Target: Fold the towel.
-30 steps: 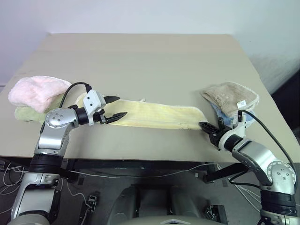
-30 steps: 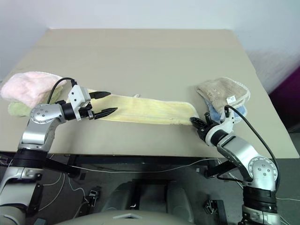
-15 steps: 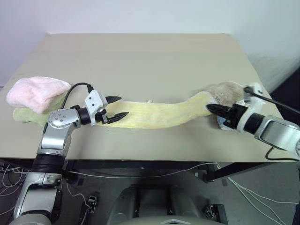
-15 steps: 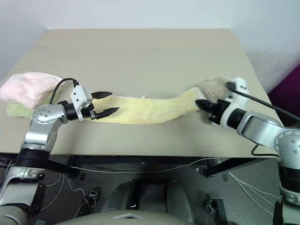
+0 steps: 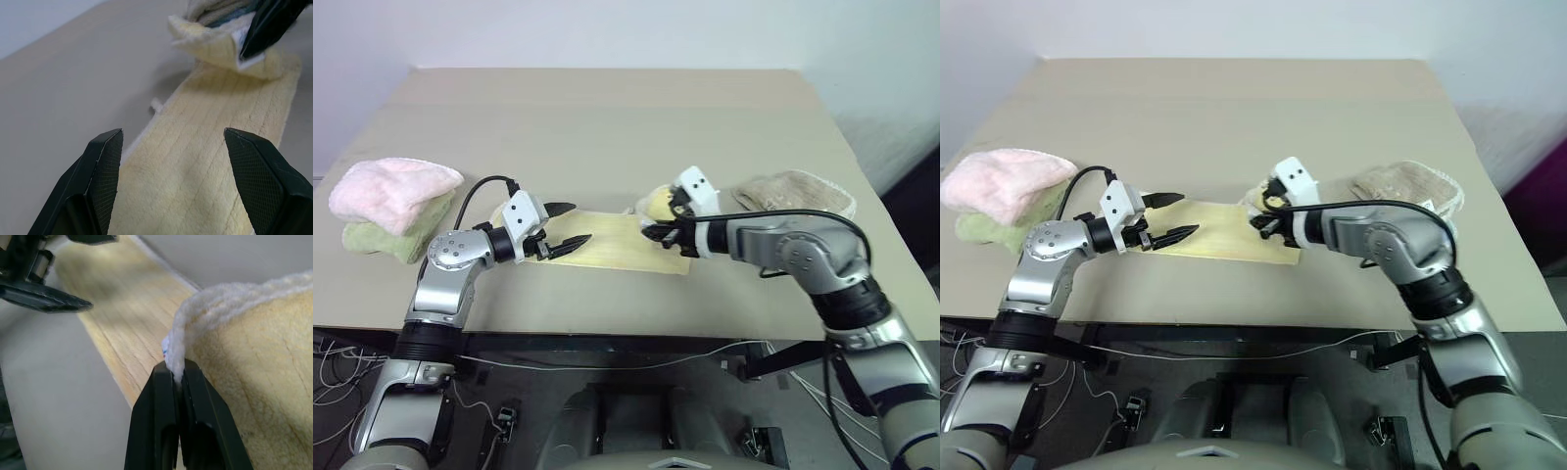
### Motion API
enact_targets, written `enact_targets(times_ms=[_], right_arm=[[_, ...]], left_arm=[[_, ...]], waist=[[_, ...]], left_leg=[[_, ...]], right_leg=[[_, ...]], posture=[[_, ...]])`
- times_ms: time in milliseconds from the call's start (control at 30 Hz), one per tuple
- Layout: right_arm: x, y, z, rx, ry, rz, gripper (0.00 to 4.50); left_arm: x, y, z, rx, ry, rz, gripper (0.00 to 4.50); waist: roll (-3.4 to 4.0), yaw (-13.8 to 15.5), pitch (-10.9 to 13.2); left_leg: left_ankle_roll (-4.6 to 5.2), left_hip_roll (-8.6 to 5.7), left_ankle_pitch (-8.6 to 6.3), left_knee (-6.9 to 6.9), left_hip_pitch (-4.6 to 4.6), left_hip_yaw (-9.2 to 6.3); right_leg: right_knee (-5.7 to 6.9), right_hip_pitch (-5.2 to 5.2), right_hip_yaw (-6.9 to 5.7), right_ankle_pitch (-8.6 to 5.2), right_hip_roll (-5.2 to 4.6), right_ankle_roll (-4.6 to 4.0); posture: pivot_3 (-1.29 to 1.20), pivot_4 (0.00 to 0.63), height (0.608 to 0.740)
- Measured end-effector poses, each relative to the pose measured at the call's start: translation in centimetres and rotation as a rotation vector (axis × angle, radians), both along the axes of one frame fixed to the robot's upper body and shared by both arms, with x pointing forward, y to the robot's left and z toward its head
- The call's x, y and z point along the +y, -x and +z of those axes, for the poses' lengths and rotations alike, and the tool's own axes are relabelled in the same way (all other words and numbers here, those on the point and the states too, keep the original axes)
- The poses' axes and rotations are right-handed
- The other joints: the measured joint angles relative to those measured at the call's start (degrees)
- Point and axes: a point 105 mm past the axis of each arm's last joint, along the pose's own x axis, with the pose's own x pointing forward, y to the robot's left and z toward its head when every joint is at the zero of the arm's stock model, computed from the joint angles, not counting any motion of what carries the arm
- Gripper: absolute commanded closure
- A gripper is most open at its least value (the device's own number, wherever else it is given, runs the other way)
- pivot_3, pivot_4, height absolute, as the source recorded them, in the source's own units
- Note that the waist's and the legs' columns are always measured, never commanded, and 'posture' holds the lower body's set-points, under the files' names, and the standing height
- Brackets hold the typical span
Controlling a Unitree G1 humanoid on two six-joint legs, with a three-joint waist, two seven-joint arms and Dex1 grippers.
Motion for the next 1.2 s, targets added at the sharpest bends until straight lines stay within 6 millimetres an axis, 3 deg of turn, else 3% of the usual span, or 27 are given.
enact_targets(times_ms=[167,367,467,700,833,967,1067,1167,1200], right_arm=[[1.6,-0.3,-1.8,0.04,0.012,0.027,4.48],[2.7,-0.1,-2.1,0.036,0.012,0.06,4.48],[2.6,-0.3,-1.9,0.046,-0.006,0.058,3.77],[2.0,0.4,-0.7,0.039,-0.081,0.07,1.46],[1.2,1.5,2.2,-0.047,-0.163,0.102,1.46],[-0.5,-0.1,3.8,-0.164,-0.197,0.012,2.47],[-1.1,-1.8,2.8,-0.235,-0.166,-0.028,3.47],[-0.7,-3.0,-0.1,-0.258,-0.106,-0.023,4.47],[-0.4,-3.3,-1.7,-0.267,-0.059,-0.01,4.47]], left_arm=[[0.2,0.5,-0.6,0.012,-0.002,0.011,1.06],[0.2,0.8,-0.7,0.013,-0.004,0.018,1.06],[0.2,0.8,-0.7,0.015,-0.002,0.022,1.06],[0.4,0.7,-0.7,0.014,0.006,0.041,1.06],[1.7,0.8,-0.5,0.023,0.056,0.102,1.06],[3.7,0.8,0.1,0.041,0.159,0.218,1.06],[5.0,0.6,0.2,0.068,0.228,0.324,1.06],[5.8,0.8,-0.6,0.12,0.296,0.41,1.06],[5.9,0.9,-0.9,0.146,0.33,0.444,1.06]], waist=[[0.0,0.06,0.0],[0.01,-0.01,0.0],[0.01,-0.02,0.0],[0.01,-0.03,0.01],[0.02,-0.05,0.01],[0.01,-0.09,0.01],[0.01,-0.13,0.0],[0.01,-0.26,0.01],[0.01,-0.29,0.01]], left_leg=[[-0.01,-0.04,0.0,0.0,0.0,-0.01],[-0.01,-0.04,0.0,-0.01,0.0,-0.02],[-0.01,-0.04,0.0,-0.01,0.0,-0.02],[-0.01,-0.04,0.0,-0.03,0.0,-0.02],[-0.01,-0.03,0.0,-0.05,0.0,-0.03],[-0.02,-0.02,0.0,-0.06,0.01,-0.04],[-0.02,-0.04,0.0,-0.05,0.01,-0.02],[-0.02,-0.04,0.0,-0.05,0.03,0.0],[-0.02,-0.04,0.0,-0.06,0.03,0.0]], right_leg=[[0.01,-0.01,0.0,0.0,0.0,0.0],[0.02,-0.02,0.0,0.0,0.0,0.0],[0.02,-0.02,-0.01,0.0,0.0,0.0],[0.02,-0.04,0.0,0.0,-0.02,0.0],[0.0,-0.03,0.0,0.0,-0.06,0.0],[0.01,-0.03,0.0,0.0,-0.05,0.0],[0.0,-0.01,0.0,0.0,-0.03,0.0],[0.02,-0.02,0.0,0.0,-0.01,0.0],[0.02,-0.02,0.0,0.0,-0.01,0.0]], posture=[[0.0,0.15,0.74],[0.0,0.15,0.74],[0.0,0.15,0.74],[0.0,0.15,0.74],[0.0,0.15,0.74],[0.0,0.15,0.74],[0.0,0.15,0.74],[0.0,0.15,0.74],[0.0,0.15,0.74]])
